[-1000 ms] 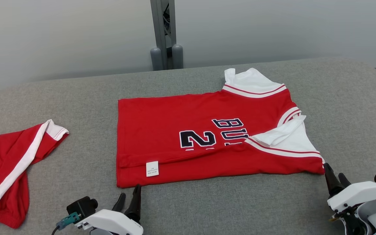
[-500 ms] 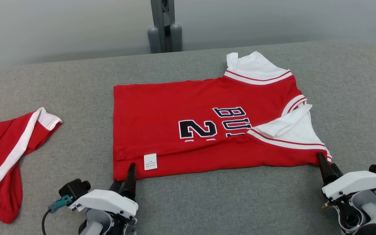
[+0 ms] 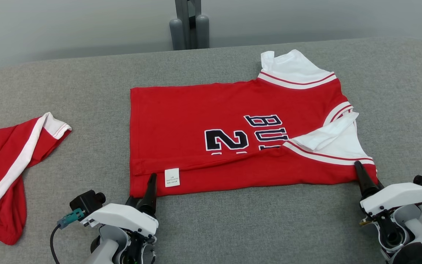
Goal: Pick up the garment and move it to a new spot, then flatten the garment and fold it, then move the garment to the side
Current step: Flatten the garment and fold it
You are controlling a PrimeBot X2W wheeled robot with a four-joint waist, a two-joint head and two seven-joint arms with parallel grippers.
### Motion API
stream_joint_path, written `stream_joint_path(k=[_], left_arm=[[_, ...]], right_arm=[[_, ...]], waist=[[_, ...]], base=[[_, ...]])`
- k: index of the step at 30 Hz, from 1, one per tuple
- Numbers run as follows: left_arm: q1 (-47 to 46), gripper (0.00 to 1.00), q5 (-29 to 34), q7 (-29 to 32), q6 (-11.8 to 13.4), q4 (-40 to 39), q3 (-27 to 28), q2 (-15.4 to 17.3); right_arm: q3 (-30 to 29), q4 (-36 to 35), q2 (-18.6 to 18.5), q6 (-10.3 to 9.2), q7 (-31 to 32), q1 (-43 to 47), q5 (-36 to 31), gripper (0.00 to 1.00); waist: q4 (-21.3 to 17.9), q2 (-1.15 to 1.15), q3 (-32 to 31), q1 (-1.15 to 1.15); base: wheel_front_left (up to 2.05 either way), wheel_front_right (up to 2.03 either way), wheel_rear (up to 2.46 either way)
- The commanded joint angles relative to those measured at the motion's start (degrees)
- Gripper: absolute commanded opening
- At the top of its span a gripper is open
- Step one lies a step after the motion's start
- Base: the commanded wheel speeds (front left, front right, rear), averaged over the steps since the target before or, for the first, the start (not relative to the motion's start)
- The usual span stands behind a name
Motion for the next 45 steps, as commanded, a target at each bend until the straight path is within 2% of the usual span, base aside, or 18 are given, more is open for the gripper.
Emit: stream_joint_path(k=[1, 2, 3, 4, 5, 6, 17, 27, 38, 45], left_arm=[[1.0, 0.0, -1.1, 0.9, -0.82, 1.89, -0.94, -1.41], [0.94, 0.0, -1.26, 0.78, -0.89, 2.08, -1.03, -1.39], [0.94, 0.0, -1.41, 0.69, -0.89, 2.22, -1.12, -1.35], [0.87, 0.0, -1.63, 0.64, -0.89, 2.31, -1.25, -1.35], [0.8, 0.0, -1.61, 0.55, -0.93, 2.4, -1.35, -1.35], [0.66, 0.0, -1.46, 0.41, -0.98, 2.56, -1.55, -1.34], [-0.51, 0.0, 4.37, -1.08, -0.65, 4.82, -1.45, -0.66], [1.55, 0.0, 15.39, -1.31, 2.49, -0.07, 5.25, -0.28], [5.42, 0.0, 25.16, -1.32, 4.95, -3.49, 7.38, -0.48], [8.94, 0.0, 26.33, -1.33, 4.54, -5.1, 9.24, -0.56]], right_arm=[[0.68, 0.01, 0.45, -0.02, 0.21, 0.28, 0.58, 0.95], [0.79, -0.09, 0.36, -0.02, 0.21, 0.34, 0.62, 0.63], [0.94, -0.23, 0.26, -0.02, 0.22, 0.38, 0.77, 0.4], [1.09, -0.41, 0.16, -0.02, 0.21, 0.39, 0.83, 0.23], [1.22, -0.58, 0.02, -0.02, 0.17, 0.4, 0.9, 0.18], [1.29, -0.68, -0.14, -0.02, 0.12, 0.39, 1.01, 0.0], [2.76, -1.85, -1.01, -0.02, -0.19, 1.3, 2.15, 0.0], [3.86, -1.64, -1.41, -0.02, -0.29, 1.62, 3.23, 0.0], [4.81, -1.59, -1.84, -0.02, 0.63, 3.14, 4.55, 0.0], [5.28, -4.08, -3.07, -0.02, 2.31, 6.1, 5.82, 0.0]], waist=[[0.08, 0.0, 0.03, 0.0], [0.11, 0.0, 0.02, 0.0], [0.14, 0.0, 0.02, 0.0], [0.15, 0.0, 0.02, 0.0], [0.18, 0.0, 0.02, 0.0], [0.21, 0.0, 0.01, 0.0], [0.1, 0.0, -1.86, 0.0], [0.2, 0.0, -3.68, 0.0], [0.32, 0.0, -6.97, 0.0], [0.11, 0.0, -9.81, 0.0]], base=[[0.0, 0.0, 0.0], [0.0, 0.0, 0.0], [0.0, 0.0, 0.0], [0.0, 0.0, 0.0], [0.0, 0.0, 0.0], [0.0, 0.0, 0.0], [0.0, 0.0, 0.0], [0.0, 0.0, 0.0], [0.0, 0.0, 0.0], [0.0, 0.0, 0.0]])
